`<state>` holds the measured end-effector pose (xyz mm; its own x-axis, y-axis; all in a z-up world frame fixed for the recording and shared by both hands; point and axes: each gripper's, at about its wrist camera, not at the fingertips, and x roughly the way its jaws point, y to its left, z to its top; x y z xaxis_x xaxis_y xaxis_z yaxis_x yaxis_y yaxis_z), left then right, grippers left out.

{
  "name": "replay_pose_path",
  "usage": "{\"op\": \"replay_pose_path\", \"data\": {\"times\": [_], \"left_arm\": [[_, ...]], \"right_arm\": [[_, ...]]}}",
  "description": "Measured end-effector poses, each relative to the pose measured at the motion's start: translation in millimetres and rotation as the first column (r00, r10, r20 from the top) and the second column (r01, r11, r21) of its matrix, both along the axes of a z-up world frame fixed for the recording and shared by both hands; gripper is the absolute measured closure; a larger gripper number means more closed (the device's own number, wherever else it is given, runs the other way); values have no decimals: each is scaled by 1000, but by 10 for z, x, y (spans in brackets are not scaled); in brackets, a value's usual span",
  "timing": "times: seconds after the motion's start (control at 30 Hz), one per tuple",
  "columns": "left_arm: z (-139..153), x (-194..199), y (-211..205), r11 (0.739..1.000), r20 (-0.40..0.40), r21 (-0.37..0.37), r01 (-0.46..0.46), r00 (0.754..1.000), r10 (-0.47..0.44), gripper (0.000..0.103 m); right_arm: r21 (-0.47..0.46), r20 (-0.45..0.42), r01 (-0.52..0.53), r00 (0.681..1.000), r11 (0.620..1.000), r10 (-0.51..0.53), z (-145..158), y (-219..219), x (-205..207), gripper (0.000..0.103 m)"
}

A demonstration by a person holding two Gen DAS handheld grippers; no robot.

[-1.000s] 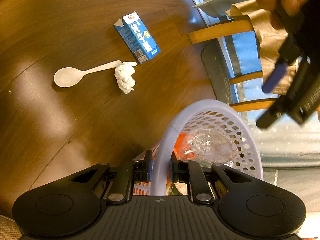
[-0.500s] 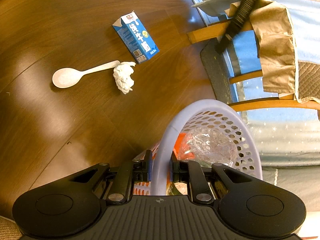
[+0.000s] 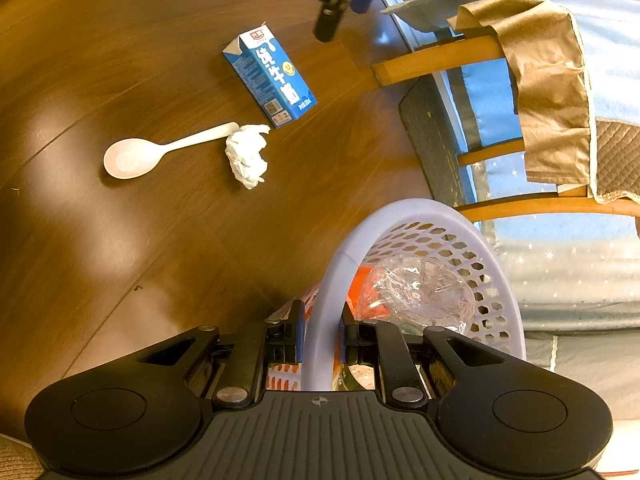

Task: Collect trash
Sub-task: 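Move the left tool back over the blue milk carton, then lower the left tool around the milk carton and close it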

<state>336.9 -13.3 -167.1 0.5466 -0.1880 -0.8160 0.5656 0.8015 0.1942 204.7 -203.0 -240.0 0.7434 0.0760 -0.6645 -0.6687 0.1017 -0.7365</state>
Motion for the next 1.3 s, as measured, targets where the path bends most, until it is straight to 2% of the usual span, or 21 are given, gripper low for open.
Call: {"op": "replay_pose_path", "data": {"times": [0.17,0.37,0.5,0.77,1.03,1.17,1.3], "left_arm": [[-172,-35,127,1000,-30,18,-22,999,23,36],[-391,-52,224,998,-60,32,-50,997,52,26],[-510,-88,217,998,-74,47,-33,997,36,21],[-700,-95,176,998,-87,58,-23,996,28,19],[-934,-7,85,998,-97,70,3,995,4,23],[-1003,101,66,998,-107,59,-15,994,21,34],[-1057,195,25,998,-118,55,-24,993,30,40]], "right_arm": [[1,1,2,1000,1000,-2,6,5,5,91],[-1,-1,-1,1000,1000,1,1,9,5,91],[-1,1,-2,1000,1000,2,-1,14,1,91],[-1,4,-2,1000,1000,2,-5,16,-10,91],[4,4,5,1000,1000,-5,-4,16,-12,91],[6,4,6,1000,1000,-6,-3,14,-2,91],[9,4,8,1000,1000,-9,1,10,7,91]]}}
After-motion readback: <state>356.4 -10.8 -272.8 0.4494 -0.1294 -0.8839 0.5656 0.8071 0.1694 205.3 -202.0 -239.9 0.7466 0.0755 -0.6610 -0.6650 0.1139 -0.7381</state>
